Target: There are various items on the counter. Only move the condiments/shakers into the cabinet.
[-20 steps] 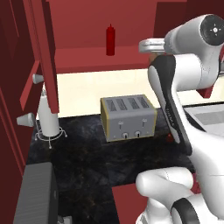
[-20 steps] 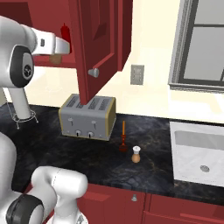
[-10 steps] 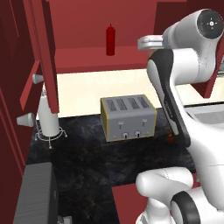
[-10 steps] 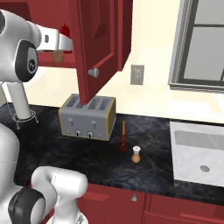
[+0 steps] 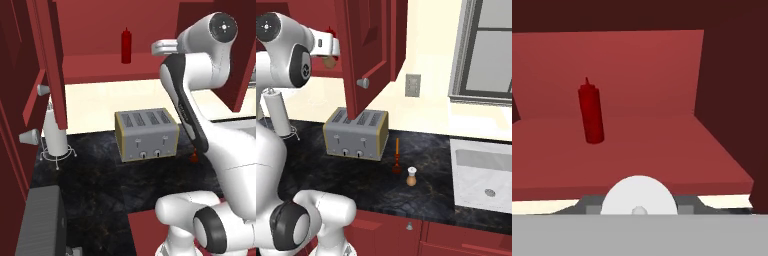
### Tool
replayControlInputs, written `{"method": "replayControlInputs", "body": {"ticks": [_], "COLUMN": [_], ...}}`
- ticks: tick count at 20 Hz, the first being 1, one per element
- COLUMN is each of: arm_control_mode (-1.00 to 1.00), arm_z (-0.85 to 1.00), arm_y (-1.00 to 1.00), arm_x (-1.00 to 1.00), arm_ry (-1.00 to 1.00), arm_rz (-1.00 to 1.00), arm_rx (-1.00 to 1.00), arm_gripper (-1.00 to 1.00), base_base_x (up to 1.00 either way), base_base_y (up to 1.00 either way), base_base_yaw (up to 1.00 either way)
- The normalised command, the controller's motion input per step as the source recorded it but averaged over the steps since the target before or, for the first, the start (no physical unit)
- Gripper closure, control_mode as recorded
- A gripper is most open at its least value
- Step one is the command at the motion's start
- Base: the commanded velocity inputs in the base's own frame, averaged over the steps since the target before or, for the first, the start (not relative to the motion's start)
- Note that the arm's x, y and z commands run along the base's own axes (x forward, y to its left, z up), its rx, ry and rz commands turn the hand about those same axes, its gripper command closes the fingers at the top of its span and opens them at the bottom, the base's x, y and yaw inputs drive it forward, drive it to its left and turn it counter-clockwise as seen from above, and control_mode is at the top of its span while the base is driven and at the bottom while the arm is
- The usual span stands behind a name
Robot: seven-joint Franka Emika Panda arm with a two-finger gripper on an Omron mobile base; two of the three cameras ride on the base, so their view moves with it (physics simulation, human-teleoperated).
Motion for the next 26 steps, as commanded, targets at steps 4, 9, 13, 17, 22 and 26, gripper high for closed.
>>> {"method": "replayControlInputs", "body": {"ticks": [4,9,13,17,22,26], "arm_control_mode": [-1.00,-1.00,-1.00,-1.00,-1.00,-1.00], "arm_z": [-0.10,-0.04,-0.12,-0.28,-0.27,-0.14], "arm_y": [0.00,0.00,0.00,0.00,0.01,0.00], "arm_x": [0.44,0.44,0.45,0.51,0.41,0.40], "arm_ry": [0.00,0.00,0.00,0.00,0.00,0.00], "arm_rz": [0.00,0.00,0.00,0.00,0.00,0.00], "arm_rx": [0.00,0.00,0.00,-0.02,-0.02,0.00], "arm_gripper": [1.00,1.00,1.00,1.00,1.00,1.00], "base_base_x": [0.00,0.00,0.00,0.00,0.00,0.00], "base_base_y": [0.00,0.00,0.00,0.00,0.00,0.00], "base_base_yaw": [0.00,0.00,0.00,0.00,0.00,0.00]}}
